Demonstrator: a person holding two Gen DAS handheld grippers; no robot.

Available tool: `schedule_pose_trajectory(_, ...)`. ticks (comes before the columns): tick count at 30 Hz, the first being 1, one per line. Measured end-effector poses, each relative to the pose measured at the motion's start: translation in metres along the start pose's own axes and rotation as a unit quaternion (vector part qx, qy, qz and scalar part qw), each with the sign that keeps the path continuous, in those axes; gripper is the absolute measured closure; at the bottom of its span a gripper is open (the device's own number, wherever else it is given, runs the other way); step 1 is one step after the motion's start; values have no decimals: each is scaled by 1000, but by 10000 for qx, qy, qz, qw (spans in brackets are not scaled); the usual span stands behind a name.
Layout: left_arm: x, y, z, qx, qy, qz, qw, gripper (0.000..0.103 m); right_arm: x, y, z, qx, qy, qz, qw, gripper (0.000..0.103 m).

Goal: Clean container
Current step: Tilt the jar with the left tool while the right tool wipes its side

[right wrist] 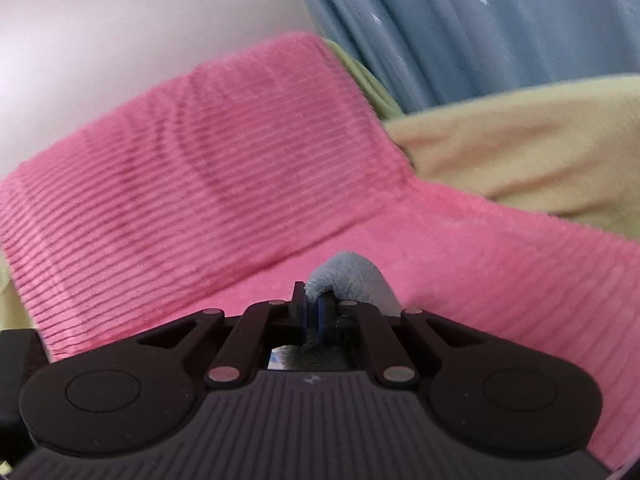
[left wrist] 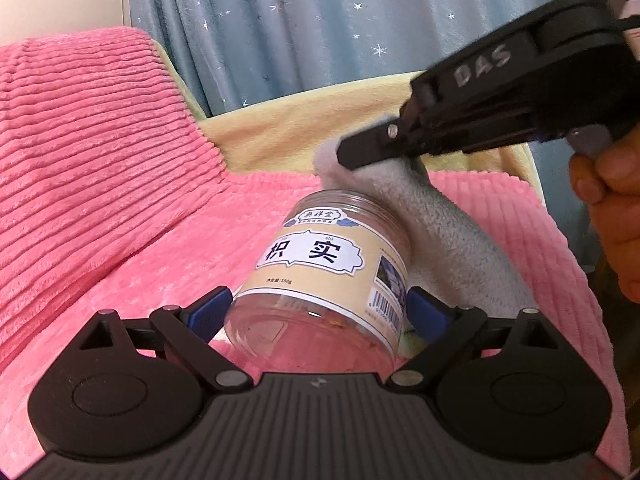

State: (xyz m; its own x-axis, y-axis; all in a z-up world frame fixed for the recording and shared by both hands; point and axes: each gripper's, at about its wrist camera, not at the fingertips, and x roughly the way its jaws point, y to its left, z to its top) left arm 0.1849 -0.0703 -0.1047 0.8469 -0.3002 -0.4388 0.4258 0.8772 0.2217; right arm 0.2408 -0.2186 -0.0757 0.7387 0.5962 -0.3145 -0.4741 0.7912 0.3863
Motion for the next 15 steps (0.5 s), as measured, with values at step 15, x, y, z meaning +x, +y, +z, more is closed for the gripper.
schedule_pose_trajectory(15,0,-7,-4,123,19,51,9999,15,3,2,-6,-126,86,-58,9999,99)
